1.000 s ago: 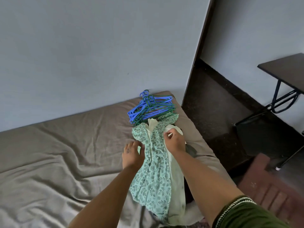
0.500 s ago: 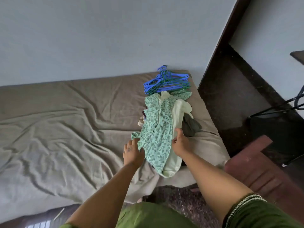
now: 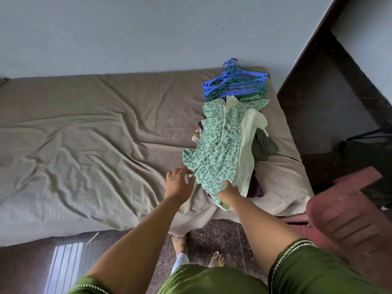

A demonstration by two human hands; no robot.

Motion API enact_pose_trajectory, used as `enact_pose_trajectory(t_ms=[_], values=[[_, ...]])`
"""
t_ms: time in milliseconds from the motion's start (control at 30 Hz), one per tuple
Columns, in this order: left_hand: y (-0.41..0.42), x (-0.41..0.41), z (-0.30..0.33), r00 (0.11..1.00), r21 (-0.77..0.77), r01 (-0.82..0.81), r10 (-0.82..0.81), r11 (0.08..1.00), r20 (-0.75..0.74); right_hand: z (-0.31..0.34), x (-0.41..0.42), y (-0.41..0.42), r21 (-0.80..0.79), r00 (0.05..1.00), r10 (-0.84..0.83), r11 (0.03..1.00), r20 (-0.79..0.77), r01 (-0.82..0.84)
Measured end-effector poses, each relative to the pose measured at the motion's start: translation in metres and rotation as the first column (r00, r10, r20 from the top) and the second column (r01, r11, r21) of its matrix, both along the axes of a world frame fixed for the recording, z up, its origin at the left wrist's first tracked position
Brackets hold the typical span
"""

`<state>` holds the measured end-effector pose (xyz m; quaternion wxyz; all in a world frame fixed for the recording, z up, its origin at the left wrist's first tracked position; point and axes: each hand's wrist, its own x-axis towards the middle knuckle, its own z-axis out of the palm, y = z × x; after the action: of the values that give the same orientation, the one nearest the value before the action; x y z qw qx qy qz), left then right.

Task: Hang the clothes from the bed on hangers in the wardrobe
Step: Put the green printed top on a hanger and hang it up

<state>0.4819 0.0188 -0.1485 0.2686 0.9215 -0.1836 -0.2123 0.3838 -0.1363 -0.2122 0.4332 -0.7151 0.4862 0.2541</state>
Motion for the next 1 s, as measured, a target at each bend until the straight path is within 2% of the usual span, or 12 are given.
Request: enact_pose_trajectory(t_ms=[300,400,500,567,700,767,867,933,1000], values=[[0.010,0.020,0.003,0.998,-0.018,0.050,-0.051,0.999,-0.030,-0.010,0.026,-0.012,0.150,0.964,-0.264,0.954,0.018,0.259],[0.012,0.024,0.006,0.997,-0.030,0.073,-0.074,0.997,-0.034,-0.016,0.028,-0.017,0.250,0.897,-0.442,0.867,-0.012,0.431],[0.017,0.030,0.006,0.995,-0.041,0.094,-0.095,0.995,-0.035,-0.017,0.037,-0.022,0.207,0.846,-0.533,0.828,0.004,0.521],[0.018,0.033,0.008,0.994,-0.031,0.100,-0.101,0.995,-0.046,0.002,0.049,-0.015,0.154,0.850,-0.523,0.847,0.066,0.509],[0.013,0.034,0.019,0.993,-0.003,0.095,-0.095,0.995,-0.066,0.030,0.071,0.002,0.148,0.899,-0.403,0.912,0.170,0.381],[0.007,0.034,0.022,0.994,-0.027,0.091,-0.093,0.995,-0.064,0.031,0.070,0.000,0.049,0.918,-0.380,0.925,0.116,0.377],[-0.001,0.035,0.020,0.995,-0.050,0.083,-0.086,0.995,-0.058,0.014,0.051,-0.014,-0.017,0.900,-0.431,0.901,0.072,0.433],[-0.006,0.034,0.015,0.994,-0.062,0.088,-0.091,0.994,-0.052,0.009,0.041,-0.013,0.022,0.898,-0.441,0.897,0.008,0.441],[-0.008,0.031,0.010,0.993,-0.062,0.100,-0.104,0.993,-0.057,0.002,0.035,-0.006,0.177,0.883,-0.469,0.867,-0.029,0.466]])
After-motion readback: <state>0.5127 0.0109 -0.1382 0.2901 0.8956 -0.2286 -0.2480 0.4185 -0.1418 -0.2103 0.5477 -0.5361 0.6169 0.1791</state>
